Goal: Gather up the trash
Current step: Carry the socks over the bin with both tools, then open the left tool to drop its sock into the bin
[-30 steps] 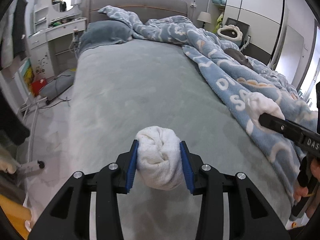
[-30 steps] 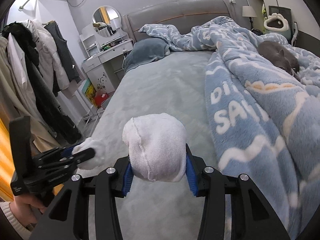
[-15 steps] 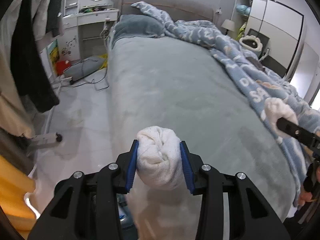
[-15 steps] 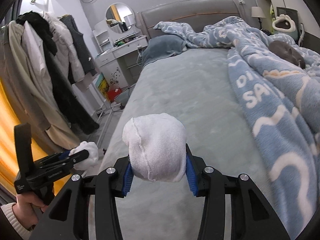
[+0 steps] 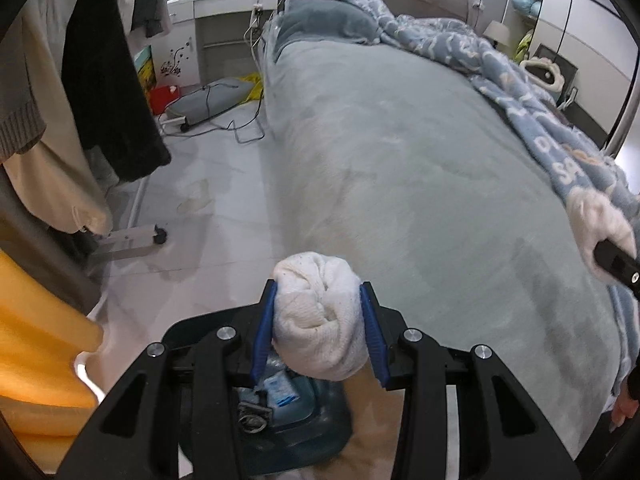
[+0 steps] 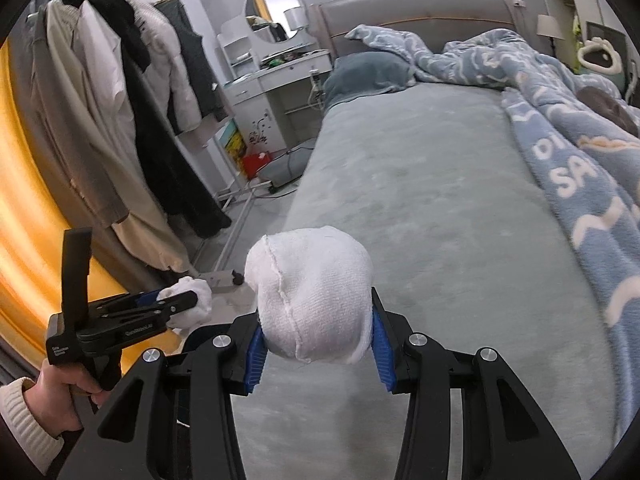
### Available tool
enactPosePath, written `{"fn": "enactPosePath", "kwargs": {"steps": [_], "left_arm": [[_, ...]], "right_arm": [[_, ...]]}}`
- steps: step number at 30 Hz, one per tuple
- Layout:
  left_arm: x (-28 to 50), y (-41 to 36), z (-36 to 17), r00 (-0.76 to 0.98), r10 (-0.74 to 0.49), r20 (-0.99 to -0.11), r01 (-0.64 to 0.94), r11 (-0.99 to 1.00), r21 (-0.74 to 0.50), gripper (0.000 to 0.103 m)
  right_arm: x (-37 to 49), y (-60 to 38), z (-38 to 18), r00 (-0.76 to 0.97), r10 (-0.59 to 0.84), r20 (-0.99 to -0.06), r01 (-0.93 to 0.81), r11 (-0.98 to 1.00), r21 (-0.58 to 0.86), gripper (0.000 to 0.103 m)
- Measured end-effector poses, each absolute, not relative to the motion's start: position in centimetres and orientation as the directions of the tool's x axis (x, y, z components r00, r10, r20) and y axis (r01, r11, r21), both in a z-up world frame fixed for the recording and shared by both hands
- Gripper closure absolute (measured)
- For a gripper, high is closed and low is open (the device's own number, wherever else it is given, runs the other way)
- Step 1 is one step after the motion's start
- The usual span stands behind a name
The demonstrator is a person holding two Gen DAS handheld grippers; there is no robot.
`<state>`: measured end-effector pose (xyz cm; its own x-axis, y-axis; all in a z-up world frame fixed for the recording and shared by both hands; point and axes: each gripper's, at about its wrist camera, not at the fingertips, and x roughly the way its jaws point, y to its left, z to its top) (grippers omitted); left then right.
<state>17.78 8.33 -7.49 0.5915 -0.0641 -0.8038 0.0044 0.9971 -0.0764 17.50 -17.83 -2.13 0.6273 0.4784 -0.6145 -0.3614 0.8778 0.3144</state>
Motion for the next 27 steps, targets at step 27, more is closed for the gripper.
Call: {"fn": "enactPosePath", "kwargs": {"steps": [27], "left_arm": [[16.0,19.1,-16.6,0.229,-0.101,-0.968,-0.165,0.976,-0.141,0.057]], "right_arm": [[17.1,-1.7,-4.9,0.446,0.591,-0.672,-0.595,0.757,0.271,0.058]]}}
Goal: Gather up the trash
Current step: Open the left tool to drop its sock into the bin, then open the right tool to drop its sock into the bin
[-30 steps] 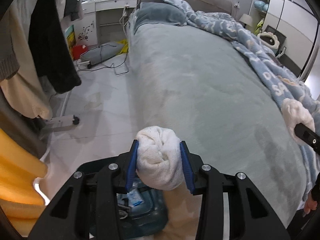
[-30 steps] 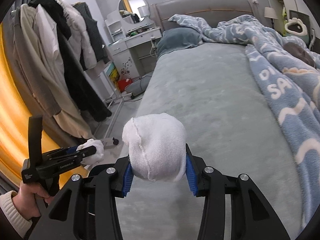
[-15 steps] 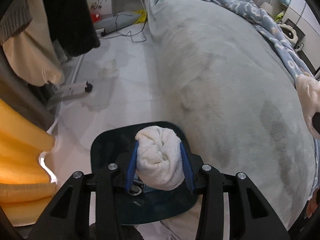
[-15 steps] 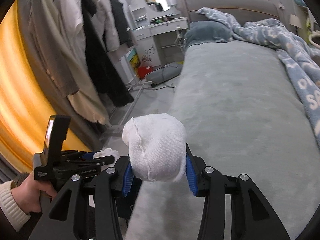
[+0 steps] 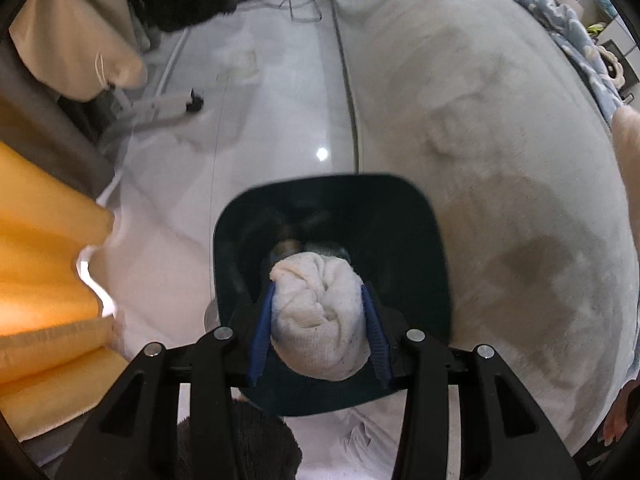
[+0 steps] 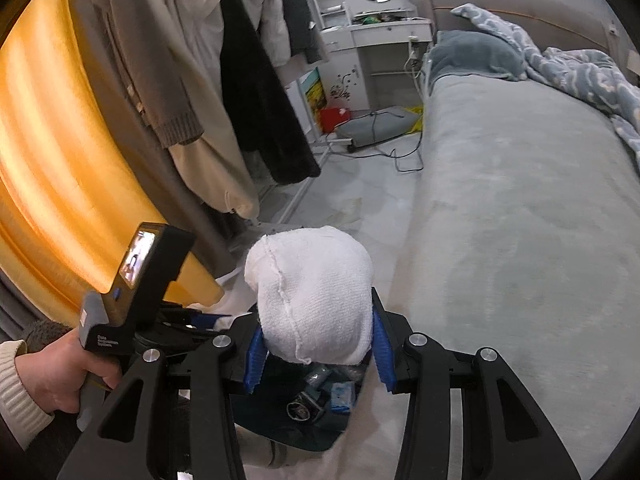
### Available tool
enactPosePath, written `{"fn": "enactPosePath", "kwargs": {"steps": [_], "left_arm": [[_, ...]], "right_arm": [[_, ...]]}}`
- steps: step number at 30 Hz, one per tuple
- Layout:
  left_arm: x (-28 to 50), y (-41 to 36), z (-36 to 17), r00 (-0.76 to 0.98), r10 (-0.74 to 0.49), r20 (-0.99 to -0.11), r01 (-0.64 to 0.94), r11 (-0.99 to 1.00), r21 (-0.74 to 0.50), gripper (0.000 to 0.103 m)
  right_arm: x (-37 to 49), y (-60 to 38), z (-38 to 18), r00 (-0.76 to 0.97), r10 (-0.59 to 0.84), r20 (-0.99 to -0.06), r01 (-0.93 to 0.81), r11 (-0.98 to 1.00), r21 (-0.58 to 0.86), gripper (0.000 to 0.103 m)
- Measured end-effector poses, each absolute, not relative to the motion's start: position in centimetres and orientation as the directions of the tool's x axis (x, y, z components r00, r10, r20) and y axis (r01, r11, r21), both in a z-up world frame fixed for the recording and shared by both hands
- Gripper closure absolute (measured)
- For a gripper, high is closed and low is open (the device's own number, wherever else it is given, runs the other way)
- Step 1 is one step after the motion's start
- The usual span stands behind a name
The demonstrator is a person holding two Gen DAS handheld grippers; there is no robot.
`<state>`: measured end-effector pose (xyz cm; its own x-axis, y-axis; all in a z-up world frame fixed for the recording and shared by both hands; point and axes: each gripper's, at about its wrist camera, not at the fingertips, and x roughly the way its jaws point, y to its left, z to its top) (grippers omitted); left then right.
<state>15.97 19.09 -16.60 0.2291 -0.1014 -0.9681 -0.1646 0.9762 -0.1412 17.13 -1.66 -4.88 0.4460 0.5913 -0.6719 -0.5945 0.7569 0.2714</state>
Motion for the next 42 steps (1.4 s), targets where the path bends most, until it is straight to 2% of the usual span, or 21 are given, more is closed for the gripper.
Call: {"fn": "enactPosePath", "kwargs": {"steps": [6,8,10,15,25,42], "left_arm": [[15.4,20.5,-18.0,0.164,-0.147,-0.975,-0.198,0.964,-0.179,0.051],[15.2,20.7,-18.3,0.143,-0.149,-0.978,-0.197,0.965,-0.176,0.044],[15.0,20.8,-18.5,0.129,-0.165,-0.978,-0.197,0.962,-0.189,0.032],[14.5,21.5,-17.6,0.150,-0.159,-0.976,-0.202,0.961,-0.187,0.030],[14.2,23.7,-13.0,0.303,-0.116,-0.946,-0.216,0.958,-0.187,0.030],[12.8,25.6,-4.7,0.630,-0.060,-0.774,-0.175,0.960,-0.217,0.036]], "right_arm": [[17.5,-0.1,-5.8,0.423,0.596,-0.683,-0.608,0.745,0.273,0.058],[17.8,0.5,-6.1,0.416,0.596,-0.687,-0.611,0.742,0.274,0.058],[18.0,0.9,-6.3,0.410,0.595,-0.691,-0.615,0.740,0.273,0.058],[18.4,1.8,-7.2,0.390,0.590,-0.707,-0.623,0.735,0.269,0.058],[19.0,4.3,-9.6,0.318,0.555,-0.768,-0.640,0.724,0.258,0.058],[18.2,8.4,-14.8,0.185,0.442,-0.878,-0.678,0.704,0.212,0.056]]}}
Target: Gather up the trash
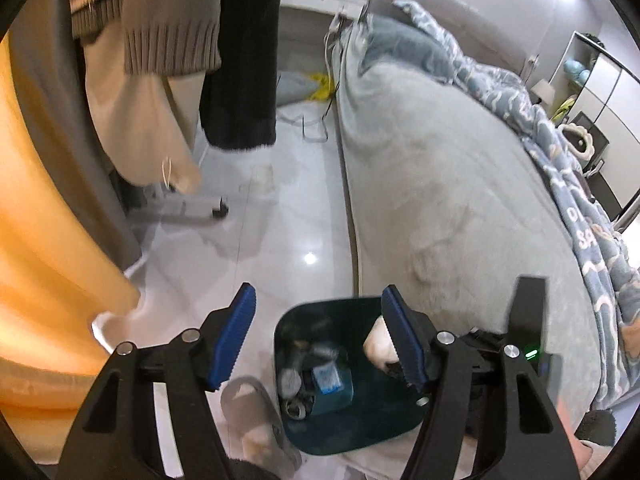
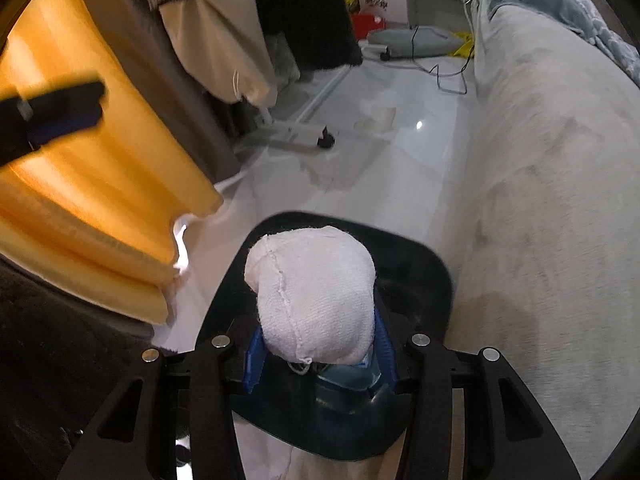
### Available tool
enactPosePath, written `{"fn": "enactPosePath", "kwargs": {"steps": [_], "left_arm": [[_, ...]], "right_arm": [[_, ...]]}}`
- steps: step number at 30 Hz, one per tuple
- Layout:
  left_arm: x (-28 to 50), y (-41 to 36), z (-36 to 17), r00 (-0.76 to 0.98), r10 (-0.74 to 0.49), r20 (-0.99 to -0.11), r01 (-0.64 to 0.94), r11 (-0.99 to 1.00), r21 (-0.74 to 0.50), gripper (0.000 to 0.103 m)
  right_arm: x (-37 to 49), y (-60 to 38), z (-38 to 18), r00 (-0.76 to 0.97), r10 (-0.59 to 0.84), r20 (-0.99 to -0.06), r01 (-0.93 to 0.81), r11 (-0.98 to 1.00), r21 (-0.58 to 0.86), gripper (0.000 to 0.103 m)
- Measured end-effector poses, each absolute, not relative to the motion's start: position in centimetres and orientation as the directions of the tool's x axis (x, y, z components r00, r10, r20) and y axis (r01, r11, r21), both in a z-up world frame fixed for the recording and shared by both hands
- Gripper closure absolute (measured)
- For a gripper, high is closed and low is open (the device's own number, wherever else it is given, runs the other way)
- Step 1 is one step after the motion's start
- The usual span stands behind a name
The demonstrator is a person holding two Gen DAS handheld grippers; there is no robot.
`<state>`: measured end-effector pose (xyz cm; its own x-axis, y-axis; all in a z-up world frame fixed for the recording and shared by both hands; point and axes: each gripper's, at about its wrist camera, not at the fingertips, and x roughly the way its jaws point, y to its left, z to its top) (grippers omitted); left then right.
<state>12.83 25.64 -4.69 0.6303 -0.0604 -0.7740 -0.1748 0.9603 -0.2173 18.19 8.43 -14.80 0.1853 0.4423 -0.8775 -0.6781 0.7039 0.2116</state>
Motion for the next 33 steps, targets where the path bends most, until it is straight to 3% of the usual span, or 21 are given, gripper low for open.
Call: {"fn": "enactPosePath", "kwargs": {"steps": [9,18,30,33], "left_arm": [[11.9,24.9,-2.4,0.706,-0.082,-0.703,-0.126,0.963,-0.239,0.040],[11.3,23.4,0.2,0.779,-0.064,-0.624,-0.089,0.974,-0.210,0.041],[10.1,18.6,3.5,0.846,-0.046,-0.531,-0.013,0.994,-0.107,0.038],[9.8,17.0,4.2,0.852,-0.054,-0.521,0.003,0.995,-0.098,0.035]], "right_arm": [[17.4,9.8,-16.9,0.145,0.363,-0.920,-0.701,0.694,0.164,0.055],[17.2,9.9,-17.0,0.152,0.322,-0.934,-0.703,0.700,0.127,0.038],[16.7,5.5,-10.9,0.287,0.423,-0.860,-0.666,0.733,0.138,0.030],[16.6,3.3,-8.6,0.353,0.438,-0.827,-0.631,0.764,0.135,0.023]]}}
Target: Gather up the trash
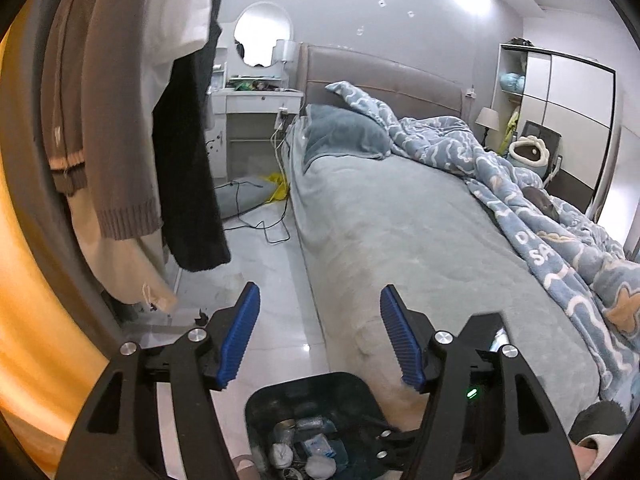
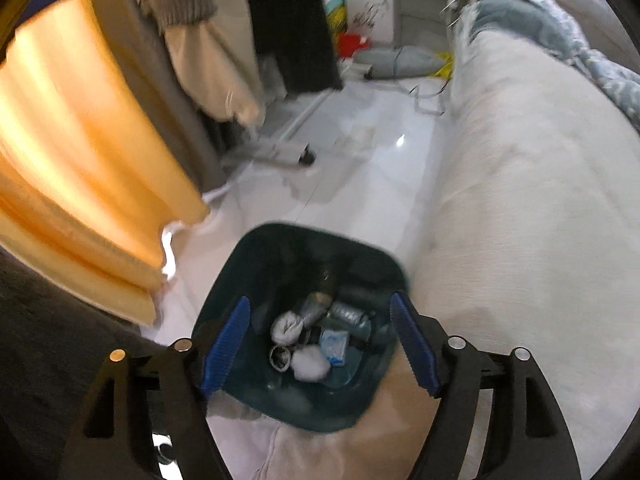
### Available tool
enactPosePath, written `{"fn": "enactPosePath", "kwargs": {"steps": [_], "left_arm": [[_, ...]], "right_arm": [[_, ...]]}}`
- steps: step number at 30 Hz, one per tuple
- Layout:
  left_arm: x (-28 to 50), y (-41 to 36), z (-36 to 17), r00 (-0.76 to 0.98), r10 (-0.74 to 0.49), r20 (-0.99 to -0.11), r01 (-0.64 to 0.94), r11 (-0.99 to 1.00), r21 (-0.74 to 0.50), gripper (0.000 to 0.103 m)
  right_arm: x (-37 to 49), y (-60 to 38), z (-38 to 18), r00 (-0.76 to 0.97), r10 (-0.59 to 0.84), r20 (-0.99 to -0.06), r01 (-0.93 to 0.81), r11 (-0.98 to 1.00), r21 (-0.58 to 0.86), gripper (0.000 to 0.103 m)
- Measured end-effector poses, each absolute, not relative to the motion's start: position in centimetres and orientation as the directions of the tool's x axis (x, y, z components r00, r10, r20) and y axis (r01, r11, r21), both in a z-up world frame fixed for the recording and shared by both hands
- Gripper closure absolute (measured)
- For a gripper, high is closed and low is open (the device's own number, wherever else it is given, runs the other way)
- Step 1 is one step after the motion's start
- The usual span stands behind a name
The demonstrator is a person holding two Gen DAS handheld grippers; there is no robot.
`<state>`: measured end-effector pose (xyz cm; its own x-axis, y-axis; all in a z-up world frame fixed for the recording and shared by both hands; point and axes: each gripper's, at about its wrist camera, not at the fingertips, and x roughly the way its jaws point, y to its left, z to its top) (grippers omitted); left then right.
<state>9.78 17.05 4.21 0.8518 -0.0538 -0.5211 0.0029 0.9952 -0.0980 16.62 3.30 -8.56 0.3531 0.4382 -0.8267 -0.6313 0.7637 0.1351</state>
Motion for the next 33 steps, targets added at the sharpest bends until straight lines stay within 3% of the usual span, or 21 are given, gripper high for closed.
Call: {"fn": "enactPosePath", "kwargs": {"steps": [5,10,13,16,21,33], "left_arm": [[8.8,14.3,4.8,0.856,-0.073,-0.511,0.033,0.996,-0.087,0.028],[7.5,11.7,4.7,0.856,-0.063,-0.512,0.051,0.998,-0.038,0.010],[6.5,10.4,4.5,0.857,-0.044,-0.514,0.049,0.999,-0.004,0.005],[5.7,9.7,4.1,0.854,-0.039,-0.519,0.048,0.999,0.004,0.004],[4.5,8.9,3.1,0.849,-0.012,-0.528,0.033,0.999,0.031,0.003],[3.2,9.0,1.5,0.822,0.030,-0.569,-0.018,1.000,0.026,0.003]], "right_arm": [[15.9,-1.7,-4.6,0.479,0.434,-0.763,-0.550,0.826,0.124,0.018],[14.4,-6.5,-1.7,0.595,0.378,-0.710,-0.473,0.878,0.071,0.013],[13.2,-9.4,0.4,0.662,0.346,-0.665,-0.427,0.903,0.044,0.009],[11.8,-12.2,2.0,0.715,0.322,-0.621,-0.382,0.923,0.040,0.004],[8.4,-17.5,4.3,0.788,0.267,-0.554,-0.301,0.953,0.031,0.003],[2.8,-24.9,5.8,0.841,0.191,-0.506,-0.195,0.980,0.045,0.003]]}}
